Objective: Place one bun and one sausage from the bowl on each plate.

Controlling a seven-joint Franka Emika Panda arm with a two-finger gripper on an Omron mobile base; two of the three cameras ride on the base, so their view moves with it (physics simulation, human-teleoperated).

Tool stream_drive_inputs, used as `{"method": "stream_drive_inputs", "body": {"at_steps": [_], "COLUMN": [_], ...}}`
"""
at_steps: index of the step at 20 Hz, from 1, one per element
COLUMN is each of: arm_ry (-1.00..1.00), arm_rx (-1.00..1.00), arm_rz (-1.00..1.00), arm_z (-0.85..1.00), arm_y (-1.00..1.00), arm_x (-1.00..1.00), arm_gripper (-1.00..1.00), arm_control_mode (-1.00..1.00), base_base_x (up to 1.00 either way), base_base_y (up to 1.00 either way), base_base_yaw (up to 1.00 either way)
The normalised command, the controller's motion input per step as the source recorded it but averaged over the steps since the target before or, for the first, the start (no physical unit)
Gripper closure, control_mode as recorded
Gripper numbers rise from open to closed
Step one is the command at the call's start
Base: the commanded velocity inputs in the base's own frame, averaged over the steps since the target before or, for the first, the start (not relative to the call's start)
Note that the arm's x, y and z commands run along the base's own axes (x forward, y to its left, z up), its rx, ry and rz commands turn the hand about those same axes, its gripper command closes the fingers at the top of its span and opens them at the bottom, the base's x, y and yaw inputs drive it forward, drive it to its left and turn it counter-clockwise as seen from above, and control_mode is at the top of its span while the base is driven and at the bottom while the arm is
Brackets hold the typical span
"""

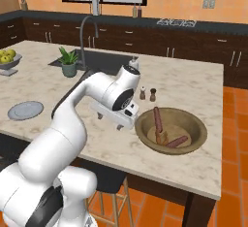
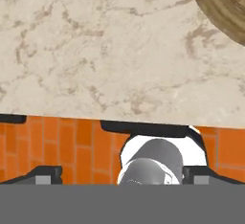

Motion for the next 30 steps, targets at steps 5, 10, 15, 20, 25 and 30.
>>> {"method": "stream_drive_inputs", "body": {"at_steps": [5, 10, 15, 20, 25, 30], "arm_ry": [-0.11, -0.14, -0.05, 0.03, 0.02, 0.01], "arm_rx": [-0.01, -0.14, -0.07, 0.01, -0.01, 0.00], "arm_rz": [0.00, 0.06, 0.16, 0.23, 0.14, 0.11], "arm_z": [0.00, -0.01, -0.06, -0.30, -0.27, -0.33], "arm_y": [-0.27, -0.54, -0.77, -0.70, -0.13, -0.32], "arm_x": [0.46, 0.23, 0.22, 0.59, 0.66, 0.38], "arm_gripper": [-1.00, -1.00, -1.00, -1.00, -1.00, -1.00], "arm_control_mode": [-1.00, -1.00, -1.00, -1.00, -1.00, -1.00], "base_base_x": [0.00, 0.00, 0.00, 0.00, 0.00, 0.00], "base_base_y": [0.00, 0.00, 0.00, 0.00, 0.00, 0.00], "base_base_yaw": [0.00, 0.00, 0.00, 0.00, 0.00, 0.00]}}
